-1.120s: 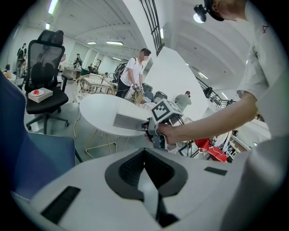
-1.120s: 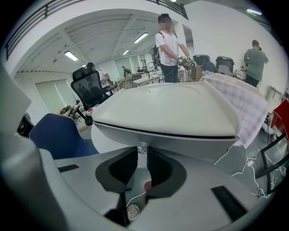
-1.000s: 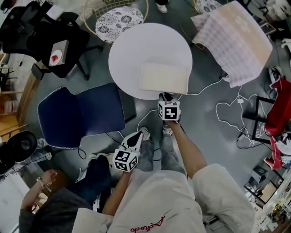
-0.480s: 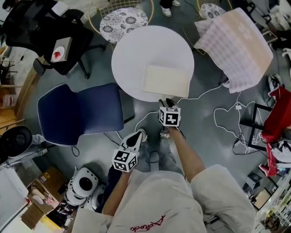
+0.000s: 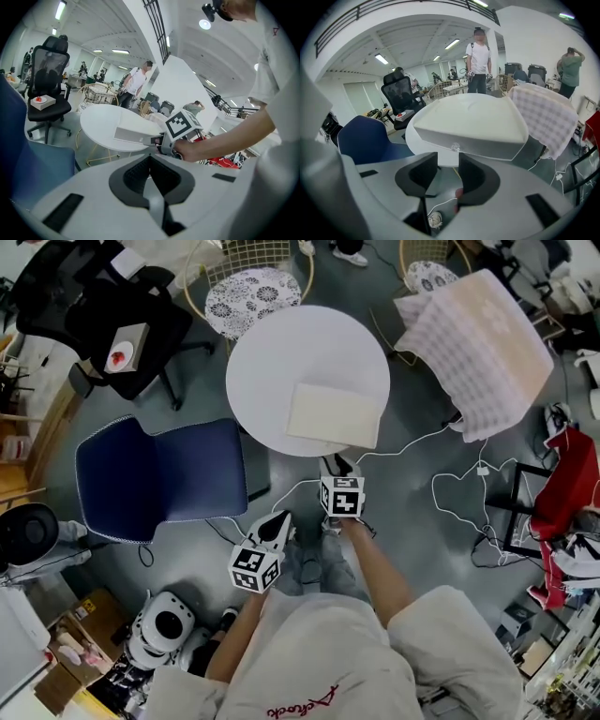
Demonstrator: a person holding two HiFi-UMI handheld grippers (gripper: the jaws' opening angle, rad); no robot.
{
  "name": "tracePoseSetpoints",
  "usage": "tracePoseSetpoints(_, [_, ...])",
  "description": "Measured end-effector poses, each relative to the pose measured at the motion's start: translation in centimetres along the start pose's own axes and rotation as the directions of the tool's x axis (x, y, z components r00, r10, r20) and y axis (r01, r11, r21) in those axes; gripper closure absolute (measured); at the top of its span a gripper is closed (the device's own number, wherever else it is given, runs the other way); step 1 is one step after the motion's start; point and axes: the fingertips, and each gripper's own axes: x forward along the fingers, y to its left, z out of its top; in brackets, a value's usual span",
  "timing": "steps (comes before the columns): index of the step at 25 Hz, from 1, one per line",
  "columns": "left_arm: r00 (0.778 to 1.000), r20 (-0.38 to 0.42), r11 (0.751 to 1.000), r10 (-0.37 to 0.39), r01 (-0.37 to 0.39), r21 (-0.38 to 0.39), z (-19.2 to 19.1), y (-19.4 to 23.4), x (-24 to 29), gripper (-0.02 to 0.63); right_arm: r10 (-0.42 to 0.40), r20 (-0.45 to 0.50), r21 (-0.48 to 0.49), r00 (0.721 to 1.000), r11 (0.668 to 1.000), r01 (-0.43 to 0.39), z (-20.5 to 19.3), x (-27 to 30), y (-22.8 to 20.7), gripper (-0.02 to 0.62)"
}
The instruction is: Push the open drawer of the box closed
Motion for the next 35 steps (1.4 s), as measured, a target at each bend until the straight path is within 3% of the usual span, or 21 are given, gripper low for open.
tracePoseSetpoints(12, [0.996, 0.077, 0.994, -0.054, 0.047, 0.098, 5.1, -1.2, 0.0, 0.594, -0.018, 0.145, -0.032, 0.989, 0.999, 0.023, 3.9, -6.0, 0.4, 0.451])
tracePoseSetpoints(20, [0.988, 0.119, 0.981, -0.102, 0.080, 0.176, 8.3, -1.8, -1.4, 0.594, -0.038, 0.268, -0.065, 0.963, 0.996, 0.058, 6.5, -11.8, 2.1, 0.530])
tracePoseSetpoints(27, [0.978, 0.140, 0.963, -0.156, 0.119, 0.241, 10.0, -2.0, -2.8, 0.594, -0.055, 0.331, -0.057, 0.942, 0.995, 0.078, 5.8, -15.6, 3.7, 0.575])
tracePoseSetpoints(35, [0.973, 0.139, 0.953, -0.185, 0.142, 0.268, 9.6, -2.4, -4.5, 0.594, -0.039, 0.371, -0.053, 0.928, 0.997, 0.063, 4.1, -18.9, 5.7, 0.578])
